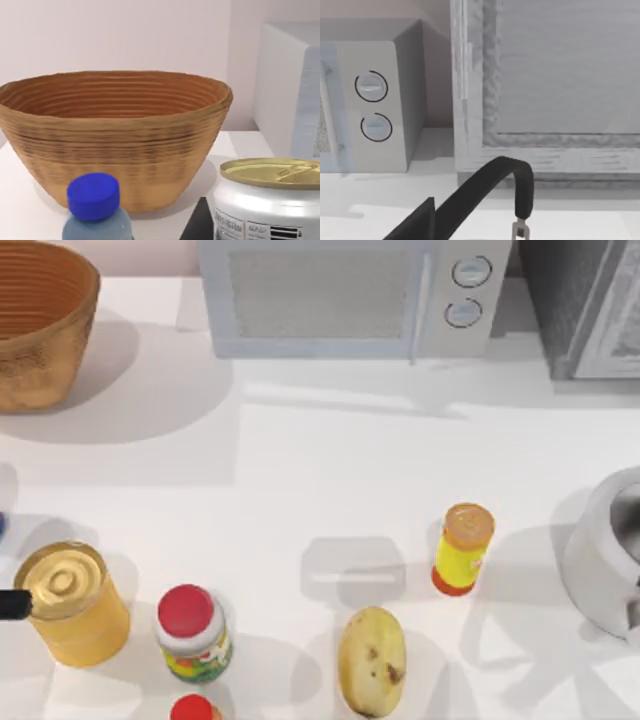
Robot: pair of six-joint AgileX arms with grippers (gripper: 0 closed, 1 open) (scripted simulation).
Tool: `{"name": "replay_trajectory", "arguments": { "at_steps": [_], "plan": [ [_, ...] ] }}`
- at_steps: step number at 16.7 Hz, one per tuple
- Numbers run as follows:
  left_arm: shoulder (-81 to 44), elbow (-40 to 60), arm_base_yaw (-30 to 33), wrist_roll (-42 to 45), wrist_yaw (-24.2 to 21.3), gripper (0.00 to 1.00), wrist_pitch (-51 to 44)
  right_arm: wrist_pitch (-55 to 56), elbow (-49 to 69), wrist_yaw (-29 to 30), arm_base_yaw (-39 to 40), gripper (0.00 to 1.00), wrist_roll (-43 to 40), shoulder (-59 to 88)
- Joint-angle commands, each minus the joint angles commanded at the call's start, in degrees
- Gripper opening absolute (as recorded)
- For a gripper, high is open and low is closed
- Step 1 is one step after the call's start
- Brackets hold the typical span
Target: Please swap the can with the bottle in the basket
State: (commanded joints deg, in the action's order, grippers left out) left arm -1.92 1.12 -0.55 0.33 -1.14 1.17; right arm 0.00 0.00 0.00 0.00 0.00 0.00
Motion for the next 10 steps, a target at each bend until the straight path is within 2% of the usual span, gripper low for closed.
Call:
{"name": "replay_trajectory", "arguments": {
  "at_steps": [4, 10],
  "plan": [
    [-10.45, 6.78, -0.78, 1.07, -7.23, 0.0, 7.27, 0.0, 0.0, 0.0, 0.0, 1.0, 0.0, 0.0],
    [-42.5, 25.61, 2.69, 2.82, -26.36, 0.0, 25.81, 0.0, 0.0, 0.0, 0.0, 1.0, 0.0, 0.0]
  ]
}}
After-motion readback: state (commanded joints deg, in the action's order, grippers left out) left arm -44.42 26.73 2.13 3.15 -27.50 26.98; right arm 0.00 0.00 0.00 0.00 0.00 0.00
